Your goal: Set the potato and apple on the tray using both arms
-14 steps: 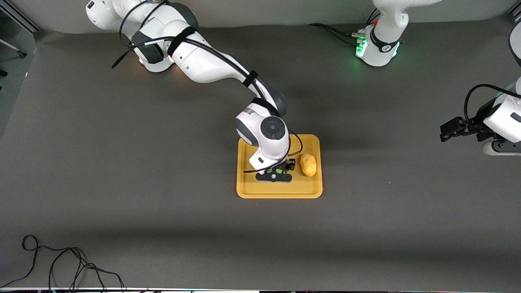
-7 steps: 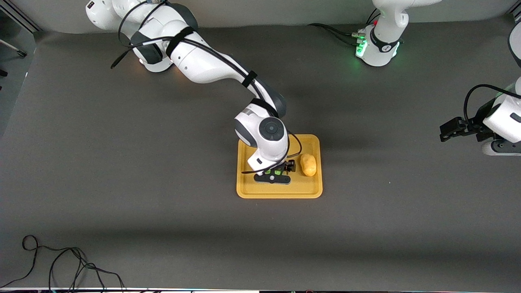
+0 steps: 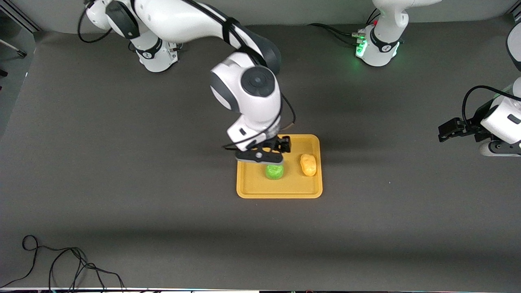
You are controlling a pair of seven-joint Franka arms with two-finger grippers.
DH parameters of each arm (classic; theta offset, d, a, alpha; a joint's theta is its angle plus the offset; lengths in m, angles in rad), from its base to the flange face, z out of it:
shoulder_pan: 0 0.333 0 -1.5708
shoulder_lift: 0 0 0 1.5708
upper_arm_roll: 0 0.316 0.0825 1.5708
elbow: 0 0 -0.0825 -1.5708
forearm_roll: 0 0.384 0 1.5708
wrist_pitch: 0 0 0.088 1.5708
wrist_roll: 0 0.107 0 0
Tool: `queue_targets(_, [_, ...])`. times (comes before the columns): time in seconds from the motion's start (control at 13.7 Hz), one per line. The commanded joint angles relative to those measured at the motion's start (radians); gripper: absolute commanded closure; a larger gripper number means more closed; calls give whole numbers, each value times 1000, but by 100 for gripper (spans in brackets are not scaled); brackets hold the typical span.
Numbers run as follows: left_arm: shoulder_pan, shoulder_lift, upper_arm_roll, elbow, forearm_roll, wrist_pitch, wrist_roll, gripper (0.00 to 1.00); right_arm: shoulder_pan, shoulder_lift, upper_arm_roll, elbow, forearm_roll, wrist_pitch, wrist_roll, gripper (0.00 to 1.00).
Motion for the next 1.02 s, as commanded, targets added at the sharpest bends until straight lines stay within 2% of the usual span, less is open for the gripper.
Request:
queue_targets(0.0, [-8,-1,3,-4,-1,13,-4,0,-81,-163,-10,-137,-8,-101,-145,0])
queue_targets(0.22, [-6,1,3,-4,-2,16,2,0,-162,-402,-16,-415,-5,-85,-266,0])
queue_targets(0.44, [-6,7,3,-1,-2,18,1,0,-259,-579,-42,-609,6,-55,-440,0])
queue_targets(0.58, [-6,7,3,0,-2,18,1,0,-363,-703,-40,-756,7,-4,-560,0])
queue_targets(0.73, [-8,8,3,0,-2,22,-1,0,-467,-765,-28,-817,9,2,-665,0])
queue_targets(0.95, [-8,8,3,0,-2,24,-2,0,-659,-768,19,-811,15,-6,-841,0])
